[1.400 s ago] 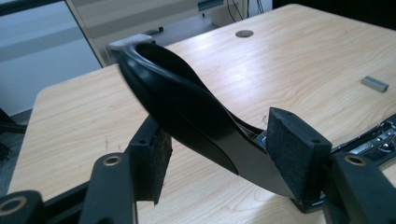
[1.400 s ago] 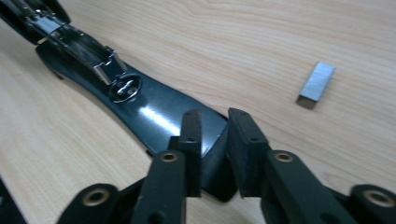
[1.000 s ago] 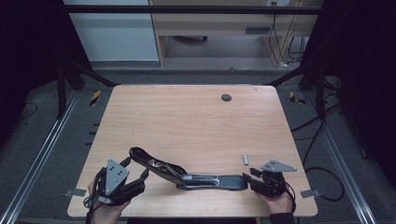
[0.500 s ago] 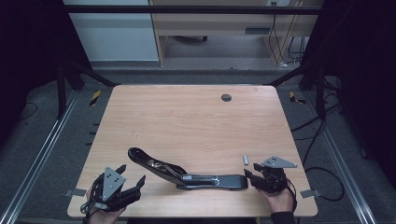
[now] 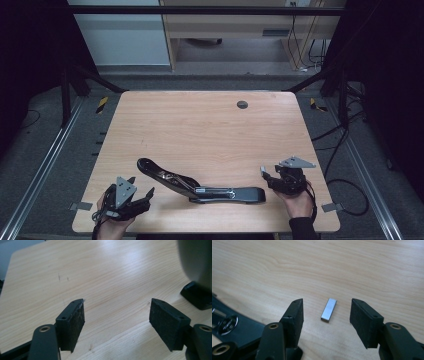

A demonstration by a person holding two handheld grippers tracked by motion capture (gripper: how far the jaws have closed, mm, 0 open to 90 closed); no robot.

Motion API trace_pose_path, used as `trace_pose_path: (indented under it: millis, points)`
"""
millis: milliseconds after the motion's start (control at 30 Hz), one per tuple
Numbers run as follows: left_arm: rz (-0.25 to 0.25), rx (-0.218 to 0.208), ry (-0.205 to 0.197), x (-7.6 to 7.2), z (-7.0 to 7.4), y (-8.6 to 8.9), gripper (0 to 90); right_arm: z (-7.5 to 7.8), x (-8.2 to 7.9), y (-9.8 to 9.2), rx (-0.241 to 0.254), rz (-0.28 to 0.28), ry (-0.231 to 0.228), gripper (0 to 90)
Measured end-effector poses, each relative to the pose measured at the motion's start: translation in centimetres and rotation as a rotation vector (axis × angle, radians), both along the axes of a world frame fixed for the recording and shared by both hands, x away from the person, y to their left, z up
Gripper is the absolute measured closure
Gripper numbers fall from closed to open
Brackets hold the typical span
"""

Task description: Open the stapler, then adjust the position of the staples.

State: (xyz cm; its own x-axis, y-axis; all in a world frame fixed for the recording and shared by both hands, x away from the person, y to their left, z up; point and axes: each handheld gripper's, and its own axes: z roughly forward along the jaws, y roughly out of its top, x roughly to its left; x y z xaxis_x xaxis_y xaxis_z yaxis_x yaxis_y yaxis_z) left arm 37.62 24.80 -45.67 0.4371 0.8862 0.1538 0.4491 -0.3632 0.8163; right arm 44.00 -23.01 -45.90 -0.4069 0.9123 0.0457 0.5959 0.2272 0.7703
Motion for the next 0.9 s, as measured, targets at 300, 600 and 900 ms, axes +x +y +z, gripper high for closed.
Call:
trace_pose_path:
  millis: [300,600,900]
  points:
    - [0.038,-0.027,0.041,1.0,-0.5,1.3,27.6,0.0,1.9,0.3,-0.041,-0.027,0.037,43.2]
    - [0.027,-0.016,0.048,1.2,-0.6,1.2,27.7,0.1,3.1,1.2,-0.097,-0.032,0.049,43.5]
    - [0.028,-0.011,0.044,1.3,-0.6,0.9,28.0,-0.2,4.9,1.7,-0.144,-0.043,0.075,49.0]
